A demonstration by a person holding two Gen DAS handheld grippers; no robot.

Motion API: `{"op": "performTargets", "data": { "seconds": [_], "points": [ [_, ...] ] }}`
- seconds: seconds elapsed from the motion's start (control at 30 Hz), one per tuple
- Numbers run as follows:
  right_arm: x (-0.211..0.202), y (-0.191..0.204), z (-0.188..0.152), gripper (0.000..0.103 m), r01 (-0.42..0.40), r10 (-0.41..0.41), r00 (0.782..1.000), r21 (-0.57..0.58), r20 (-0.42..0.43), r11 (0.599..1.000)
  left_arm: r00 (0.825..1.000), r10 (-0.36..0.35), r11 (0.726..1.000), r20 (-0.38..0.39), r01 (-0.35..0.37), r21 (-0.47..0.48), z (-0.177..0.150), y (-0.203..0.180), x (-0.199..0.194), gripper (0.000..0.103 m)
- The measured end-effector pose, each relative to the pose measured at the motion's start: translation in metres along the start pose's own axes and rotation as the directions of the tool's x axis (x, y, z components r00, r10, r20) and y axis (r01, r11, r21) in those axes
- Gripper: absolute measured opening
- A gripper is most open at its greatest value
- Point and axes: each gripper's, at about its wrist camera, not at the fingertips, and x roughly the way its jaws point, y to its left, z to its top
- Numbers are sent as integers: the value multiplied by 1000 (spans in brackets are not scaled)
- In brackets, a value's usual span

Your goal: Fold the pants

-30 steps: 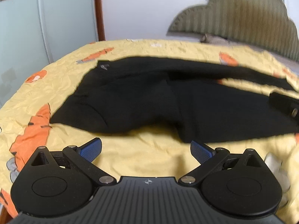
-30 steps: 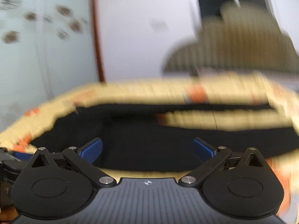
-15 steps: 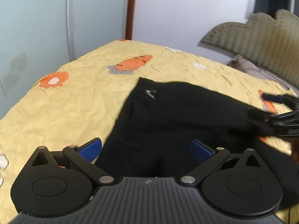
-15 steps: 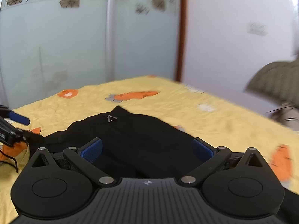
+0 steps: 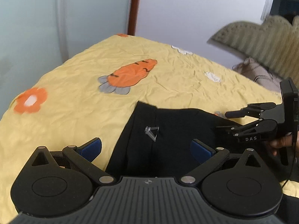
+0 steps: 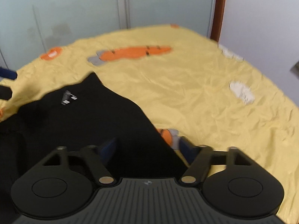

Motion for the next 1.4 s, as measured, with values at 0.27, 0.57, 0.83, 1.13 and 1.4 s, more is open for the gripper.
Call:
{"op": "performTargets", "data": {
  "seconds": [0.27,0.57,0.83,1.13,1.4],
  "points": [
    [1,5,-3,9,-57,58,998,-83,6,995,975,-144,986,-167,128,-105,45,-17,67,101],
    [-48,110,-41,6,262,-182,961,-478,209,838,918,-269,928,-291,166,-333,68,-7,121,100],
    [-59,151,-68,6,385,-247,920,-588,304,711,880,-299,915,-369,155,-371,63,-2,136,37],
    [-71,160,-64,6,393,-256,914,-528,316,753,955,-246,955,-164,209,-212,43,-6,55,7],
    [-129,221,-92,6,338,-173,927,-537,334,773,978,-207,978,-35,208,14,-38,-4,-51,8]
  ]
}}
